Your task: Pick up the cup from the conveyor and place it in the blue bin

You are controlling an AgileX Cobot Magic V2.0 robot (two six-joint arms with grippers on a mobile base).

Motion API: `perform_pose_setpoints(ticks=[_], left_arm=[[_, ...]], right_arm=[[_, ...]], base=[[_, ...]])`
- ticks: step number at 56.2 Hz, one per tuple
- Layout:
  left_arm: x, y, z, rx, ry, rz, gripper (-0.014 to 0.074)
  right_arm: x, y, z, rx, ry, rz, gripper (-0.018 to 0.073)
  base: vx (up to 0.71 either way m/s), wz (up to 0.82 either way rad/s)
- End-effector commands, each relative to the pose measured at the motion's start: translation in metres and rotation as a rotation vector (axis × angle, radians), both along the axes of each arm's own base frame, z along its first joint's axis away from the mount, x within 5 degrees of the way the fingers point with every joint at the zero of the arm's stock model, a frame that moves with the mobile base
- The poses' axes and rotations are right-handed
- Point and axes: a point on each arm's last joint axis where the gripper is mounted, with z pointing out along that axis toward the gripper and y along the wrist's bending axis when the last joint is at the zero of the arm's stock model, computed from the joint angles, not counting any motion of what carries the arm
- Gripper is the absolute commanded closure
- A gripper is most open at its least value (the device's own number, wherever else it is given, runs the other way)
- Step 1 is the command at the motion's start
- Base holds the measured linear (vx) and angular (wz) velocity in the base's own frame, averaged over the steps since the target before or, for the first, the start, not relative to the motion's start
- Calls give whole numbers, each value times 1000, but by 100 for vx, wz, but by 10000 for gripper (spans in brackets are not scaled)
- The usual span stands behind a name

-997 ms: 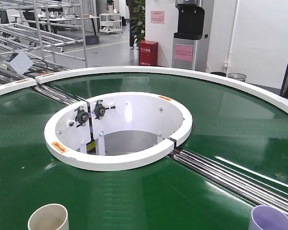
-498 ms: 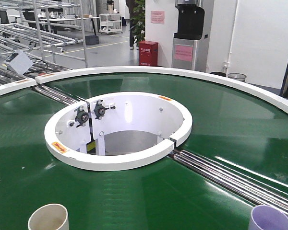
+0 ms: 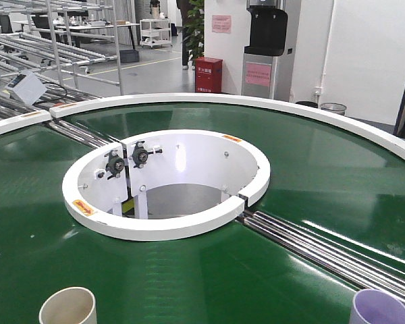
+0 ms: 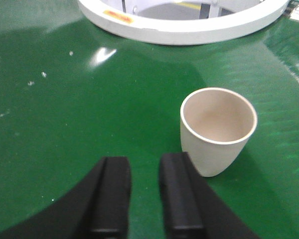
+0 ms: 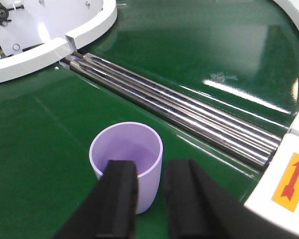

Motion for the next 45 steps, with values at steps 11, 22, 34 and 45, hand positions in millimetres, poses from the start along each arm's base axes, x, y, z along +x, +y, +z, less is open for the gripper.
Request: perform_pose_setpoints(ticks=[11,22,34,45], left_arm=[[35,0,7,-57,9,38,113],[74,-5,31,-10,169,-50,113],[122,-19,46,-42,213,-205,114],[157,-20,20,-54,321,-213,115]], right_arm=[[15,-1,9,-6,-49,0,88],[22,-1,3,-5,-20,1,87],[28,-1,-1,-4,0,1,87],[28,-1,-2,-4,10,1,87]], base=[[0,0],[0,0],[0,0],[0,0]])
